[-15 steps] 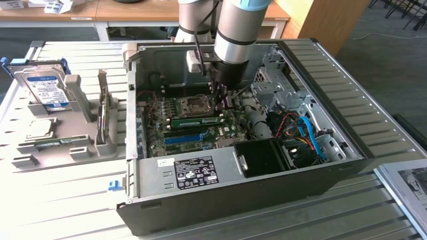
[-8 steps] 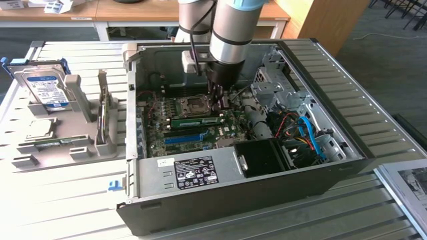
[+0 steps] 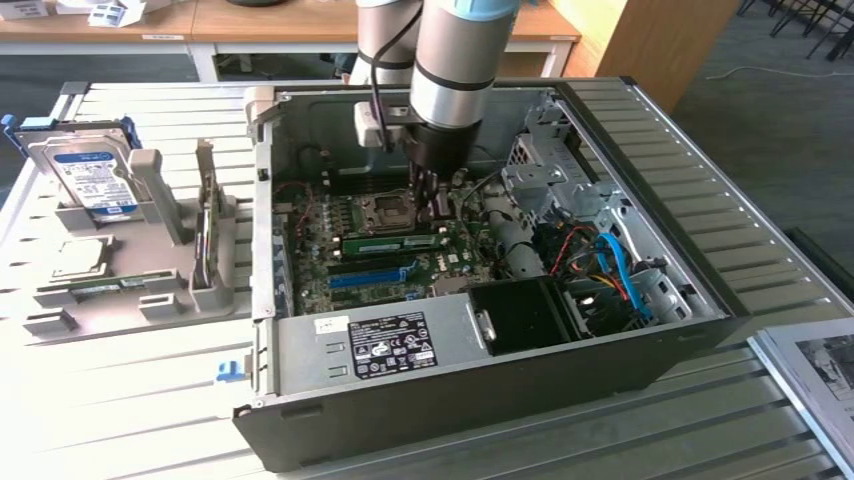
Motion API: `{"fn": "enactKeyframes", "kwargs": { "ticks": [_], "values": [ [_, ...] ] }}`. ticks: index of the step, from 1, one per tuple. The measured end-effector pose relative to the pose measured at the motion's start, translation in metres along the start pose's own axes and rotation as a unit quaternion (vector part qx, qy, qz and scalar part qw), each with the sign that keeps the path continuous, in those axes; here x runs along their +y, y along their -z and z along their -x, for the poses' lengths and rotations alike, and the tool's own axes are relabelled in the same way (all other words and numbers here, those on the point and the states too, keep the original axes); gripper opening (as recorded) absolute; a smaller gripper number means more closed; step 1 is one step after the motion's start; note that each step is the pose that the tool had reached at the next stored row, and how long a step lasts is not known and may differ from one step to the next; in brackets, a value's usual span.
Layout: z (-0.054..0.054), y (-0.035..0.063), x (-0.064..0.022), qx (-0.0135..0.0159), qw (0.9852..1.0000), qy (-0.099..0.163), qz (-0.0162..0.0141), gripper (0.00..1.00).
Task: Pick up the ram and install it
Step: 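Press down the ram until it locks into place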
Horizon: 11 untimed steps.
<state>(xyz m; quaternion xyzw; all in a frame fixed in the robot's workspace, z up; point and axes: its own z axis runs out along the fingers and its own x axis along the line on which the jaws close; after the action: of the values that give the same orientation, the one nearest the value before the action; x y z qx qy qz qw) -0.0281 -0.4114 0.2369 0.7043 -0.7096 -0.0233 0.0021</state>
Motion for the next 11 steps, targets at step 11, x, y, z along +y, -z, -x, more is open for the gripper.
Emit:
{"fn": "enactKeyframes", "kwargs": {
  "ticks": [11],
  "values": [
    [0.0,-0.0004,0.0129,0.0,1.0,0.0,-0.0032,0.1]
  ]
}}
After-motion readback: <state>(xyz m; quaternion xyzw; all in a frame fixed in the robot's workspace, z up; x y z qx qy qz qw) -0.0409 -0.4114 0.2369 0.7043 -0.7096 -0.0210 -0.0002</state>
